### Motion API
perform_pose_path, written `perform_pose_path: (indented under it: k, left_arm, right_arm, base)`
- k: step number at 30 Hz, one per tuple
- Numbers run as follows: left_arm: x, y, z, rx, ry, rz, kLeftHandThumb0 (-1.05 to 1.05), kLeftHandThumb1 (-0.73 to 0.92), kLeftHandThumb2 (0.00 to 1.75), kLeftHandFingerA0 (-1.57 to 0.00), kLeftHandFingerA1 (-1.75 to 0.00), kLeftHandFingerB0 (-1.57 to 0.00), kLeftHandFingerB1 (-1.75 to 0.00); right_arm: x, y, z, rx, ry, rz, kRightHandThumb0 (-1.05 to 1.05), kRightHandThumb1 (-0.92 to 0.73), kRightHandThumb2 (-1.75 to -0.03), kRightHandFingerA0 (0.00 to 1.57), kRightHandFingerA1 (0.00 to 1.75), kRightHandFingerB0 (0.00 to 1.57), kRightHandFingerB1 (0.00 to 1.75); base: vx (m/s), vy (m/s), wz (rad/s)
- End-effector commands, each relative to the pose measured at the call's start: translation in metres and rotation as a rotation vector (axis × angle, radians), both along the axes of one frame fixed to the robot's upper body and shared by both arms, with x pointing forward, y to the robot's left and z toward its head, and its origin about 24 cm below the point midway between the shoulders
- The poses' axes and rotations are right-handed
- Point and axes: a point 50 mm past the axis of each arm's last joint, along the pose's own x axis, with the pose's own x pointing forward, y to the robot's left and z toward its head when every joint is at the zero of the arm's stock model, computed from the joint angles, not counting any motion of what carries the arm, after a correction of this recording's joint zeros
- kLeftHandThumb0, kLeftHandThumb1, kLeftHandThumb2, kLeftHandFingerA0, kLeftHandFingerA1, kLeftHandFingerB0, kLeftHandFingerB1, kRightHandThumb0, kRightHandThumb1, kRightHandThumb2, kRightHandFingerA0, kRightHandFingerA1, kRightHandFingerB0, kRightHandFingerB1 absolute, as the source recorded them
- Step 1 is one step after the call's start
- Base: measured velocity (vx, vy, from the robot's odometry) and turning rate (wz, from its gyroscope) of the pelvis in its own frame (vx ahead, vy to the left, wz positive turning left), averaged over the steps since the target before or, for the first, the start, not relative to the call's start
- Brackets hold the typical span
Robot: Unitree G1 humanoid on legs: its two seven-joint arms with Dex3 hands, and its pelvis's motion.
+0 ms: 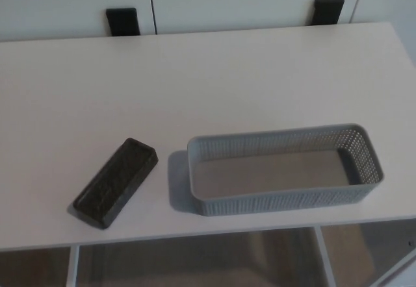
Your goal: The robot walks towards a desk on which an eraser is kept on the left hand side and a container is kept on the right hand side. The robot picks up the eraser using its left hand and places it in the container.
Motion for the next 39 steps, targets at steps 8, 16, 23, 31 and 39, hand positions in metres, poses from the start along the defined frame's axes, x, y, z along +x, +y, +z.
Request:
perform_pose_path:
  k: [8, 16, 23, 31, 39]
  left_arm:
    - [-0.009, -0.069, 0.258, -0.597, -0.417, -0.916, -0.73, 0.43, 0.87, -0.4, -0.58, -0.23, -0.47]
    - [0.014, -0.075, 0.309, -0.766, -0.879, -0.753, -0.58, 0.4, 0.53, -0.46, -0.67, -0.32, -0.56]
    - [0.034, -0.078, 0.328, -0.829, -1.071, -0.654, -0.34, 0.26, 0.63, -0.49, -0.67, -0.39, -0.59]
    - [0.062, -0.078, 0.318, -0.488, -1.244, -0.448, -0.36, 0.28, 0.73, -0.64, -0.75, -0.53, -0.67]
    - [0.101, -0.07, 0.278, 0.012, -1.063, -0.42, -0.29, 0.41, 0.52, -0.49, -0.49, -0.46, -0.41]
  right_arm:
    - [0.011, -0.009, 0.005, -0.042, -0.019, 0.023, -0.54, -0.47, -0.55, 0.46, 0.47, 0.31, 0.35]
    - [0.013, -0.008, 0.005, -0.047, -0.025, 0.047, -0.57, -0.47, -0.55, 0.47, 0.5, 0.33, 0.37]
    - [0.017, -0.005, 0.004, -0.033, -0.039, 0.074, -0.56, -0.49, -0.55, 0.44, 0.49, 0.3, 0.36]
    - [0.024, -0.005, 0.004, -0.03, -0.037, 0.07, -0.57, -0.47, -0.55, 0.39, 0.47, 0.3, 0.34]
    - [0.029, -0.003, 0.003, -0.028, -0.036, 0.072, -0.61, -0.39, -0.73, 0.41, 0.54, 0.25, 0.44]
  base:
    - [0.0, 0.0, 0.0]
    - [0.0, 0.0, 0.0]
    - [0.0, 0.0, 0.0]
    - [0.0, 0.0, 0.0]
    - [0.0, 0.0, 0.0]
